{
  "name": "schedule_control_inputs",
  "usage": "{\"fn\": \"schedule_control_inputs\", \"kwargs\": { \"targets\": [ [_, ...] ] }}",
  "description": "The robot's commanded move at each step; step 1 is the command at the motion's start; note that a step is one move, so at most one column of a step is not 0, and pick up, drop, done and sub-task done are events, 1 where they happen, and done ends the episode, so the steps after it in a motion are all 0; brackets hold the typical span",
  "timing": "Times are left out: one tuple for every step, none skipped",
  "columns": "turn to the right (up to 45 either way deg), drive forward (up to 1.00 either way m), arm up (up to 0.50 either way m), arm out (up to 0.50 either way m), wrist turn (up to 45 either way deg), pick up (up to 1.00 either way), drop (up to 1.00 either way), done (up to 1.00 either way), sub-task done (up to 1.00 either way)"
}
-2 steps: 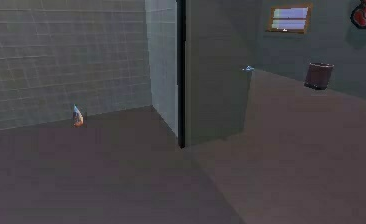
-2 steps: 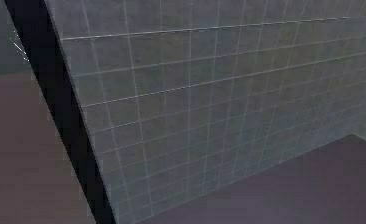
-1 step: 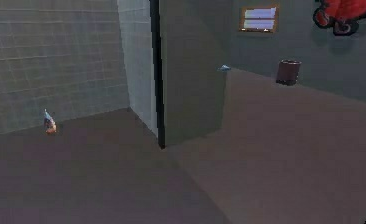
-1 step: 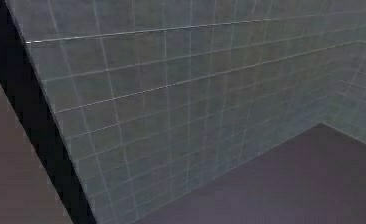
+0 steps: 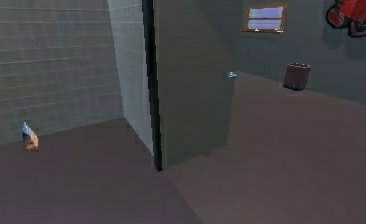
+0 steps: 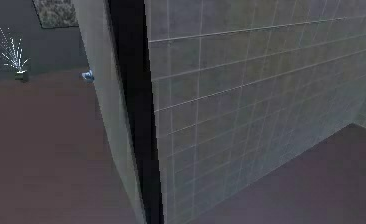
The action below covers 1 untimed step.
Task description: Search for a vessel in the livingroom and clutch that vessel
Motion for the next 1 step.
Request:
{"fn": "schedule_control_inputs", "kwargs": {
  "targets": [
    [12.0,0.00,0.00,0.00,0.0,0.00,0.00,0.00,0.00]
  ]
}}
